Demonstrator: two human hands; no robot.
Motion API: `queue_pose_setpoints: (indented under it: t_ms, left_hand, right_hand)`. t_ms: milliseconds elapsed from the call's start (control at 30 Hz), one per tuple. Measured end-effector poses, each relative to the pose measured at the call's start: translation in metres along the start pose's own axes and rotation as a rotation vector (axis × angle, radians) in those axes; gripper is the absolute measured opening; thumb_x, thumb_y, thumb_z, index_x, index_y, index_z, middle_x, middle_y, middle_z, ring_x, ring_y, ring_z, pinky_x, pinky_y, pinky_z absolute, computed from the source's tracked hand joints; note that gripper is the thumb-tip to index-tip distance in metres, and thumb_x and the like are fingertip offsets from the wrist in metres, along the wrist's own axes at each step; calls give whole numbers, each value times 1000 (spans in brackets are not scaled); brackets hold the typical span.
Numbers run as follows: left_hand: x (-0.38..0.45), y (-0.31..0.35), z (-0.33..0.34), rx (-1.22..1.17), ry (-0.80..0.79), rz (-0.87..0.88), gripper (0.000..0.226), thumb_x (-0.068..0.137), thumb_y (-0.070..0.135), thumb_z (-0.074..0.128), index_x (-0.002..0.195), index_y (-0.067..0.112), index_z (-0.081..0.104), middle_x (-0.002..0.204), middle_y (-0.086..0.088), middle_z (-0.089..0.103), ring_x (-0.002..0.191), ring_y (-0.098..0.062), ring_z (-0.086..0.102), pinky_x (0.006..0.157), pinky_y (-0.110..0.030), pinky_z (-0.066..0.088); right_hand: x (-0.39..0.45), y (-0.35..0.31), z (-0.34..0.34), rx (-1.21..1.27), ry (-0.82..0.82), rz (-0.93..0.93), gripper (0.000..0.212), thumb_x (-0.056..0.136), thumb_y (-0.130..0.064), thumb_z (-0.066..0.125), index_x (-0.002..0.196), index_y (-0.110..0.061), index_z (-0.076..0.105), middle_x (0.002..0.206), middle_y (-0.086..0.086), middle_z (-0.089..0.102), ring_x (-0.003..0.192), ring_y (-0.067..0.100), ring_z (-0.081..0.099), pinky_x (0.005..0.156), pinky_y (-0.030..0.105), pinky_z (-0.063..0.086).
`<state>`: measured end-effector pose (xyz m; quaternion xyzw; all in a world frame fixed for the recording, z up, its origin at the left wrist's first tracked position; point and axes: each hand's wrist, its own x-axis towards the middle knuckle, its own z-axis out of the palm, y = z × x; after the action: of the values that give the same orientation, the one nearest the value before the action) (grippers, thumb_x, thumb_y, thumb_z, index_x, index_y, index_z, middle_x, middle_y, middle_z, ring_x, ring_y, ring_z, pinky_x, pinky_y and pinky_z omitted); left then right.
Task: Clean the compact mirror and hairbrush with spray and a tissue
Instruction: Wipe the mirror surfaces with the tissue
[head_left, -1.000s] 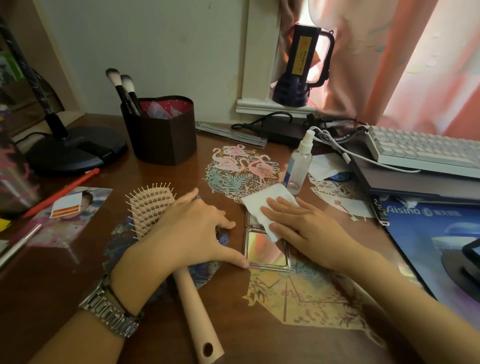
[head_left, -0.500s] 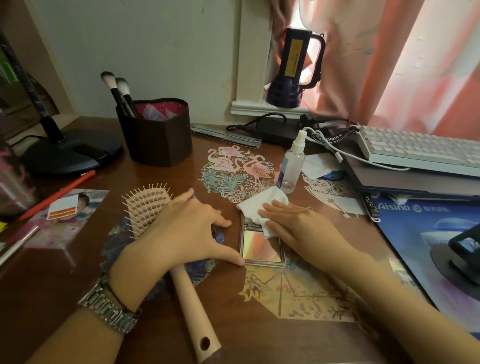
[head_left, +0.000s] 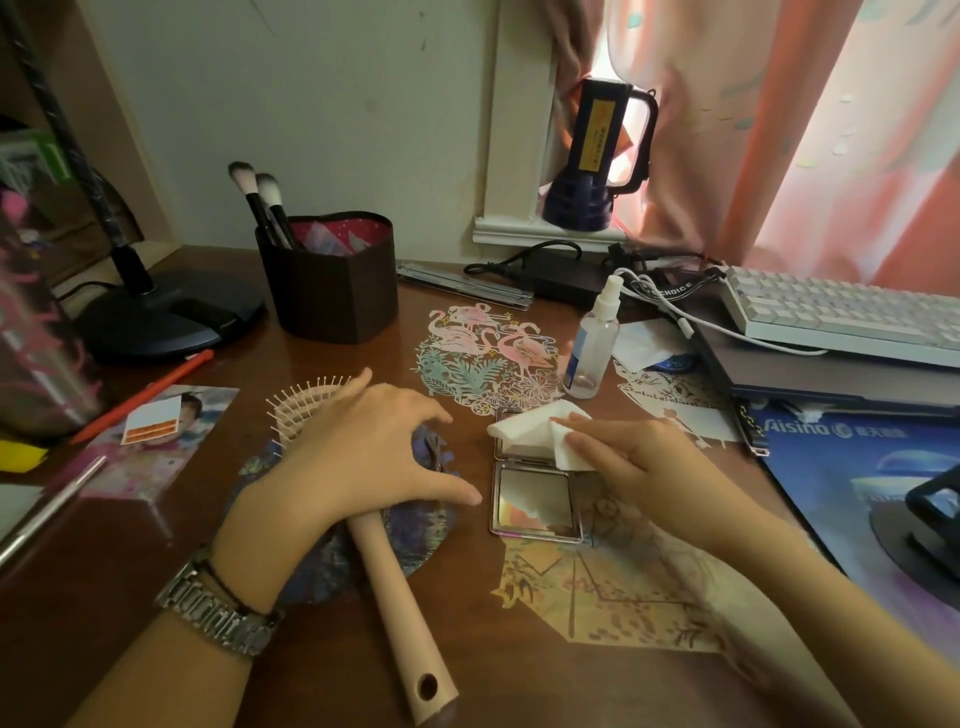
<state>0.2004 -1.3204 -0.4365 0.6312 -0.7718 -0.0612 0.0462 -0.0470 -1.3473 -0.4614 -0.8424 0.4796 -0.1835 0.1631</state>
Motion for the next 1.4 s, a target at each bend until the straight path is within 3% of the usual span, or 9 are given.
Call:
queue_pose_setpoints:
  t_ms: [167,467,600,767,867,1033,1200,1333,1400]
  left_hand:
    - [4,-6,10,208,88,-23,71,51,91,35,72,29,62,108,11,58,120,-13,41,116,-43,4]
    - [2,4,18,239,138,-57,41,73,67,51,68,29,64,102,7,59,112,-17,47,116,-44,11]
    - [1,7,22,194,166,-91,28,75,56,57,66,30,63,99,5,59,108,-19,49,115,-42,15]
    - [1,9,21,110,227,-143,24,73,51,64,72,28,69,96,4,62,102,-20,51,113,-40,20]
    - [-8,14,8,-4,273,-132,18,72,47,67,68,30,65,97,8,62,101,-18,51,107,-39,26]
    - [-34,44,2,-241,221,74,11,70,45,68,70,35,66,93,16,60,98,-10,49,87,-35,41]
    - [-44,66,27,-206,129,224,18,73,47,68,83,32,71,95,16,59,95,-5,48,97,-28,27]
    - [-44,67,37,-218,84,217,24,72,53,67,87,35,70,95,18,59,95,-7,47,94,-30,32]
    - [-45,67,37,-216,78,219,26,70,56,68,88,37,69,97,18,59,96,-8,47,92,-30,33]
  right_hand:
    - [-10,-2,-15,41,54,80,33,91,-44,42,112,-31,64,112,-4,69,78,28,68,73,45,55]
    - [-37,13,-19,-66,92,223,31,91,-45,39,102,-35,67,86,-1,71,70,12,62,65,40,55]
    - [-44,18,-17,-146,62,231,34,94,-40,39,120,-30,59,98,0,68,71,2,53,58,13,40]
    - [-54,25,-11,-176,100,235,36,94,-42,39,119,-28,61,96,4,68,79,14,56,63,25,41]
    - [-59,26,-12,-153,142,227,36,94,-40,39,102,-22,69,83,4,67,72,14,57,61,29,46]
    - [-67,26,-16,-118,156,251,38,93,-40,39,92,-17,69,87,9,66,76,19,58,68,43,51]
    - [-77,20,-16,-99,134,270,34,94,-38,40,96,-21,69,84,6,66,71,14,57,62,36,50]
    - [-84,15,-16,-86,113,268,31,95,-36,41,114,-26,64,82,2,66,69,6,57,53,21,42]
    - [-88,11,-14,-63,124,251,32,95,-36,42,118,-26,62,86,3,69,72,9,60,58,25,48]
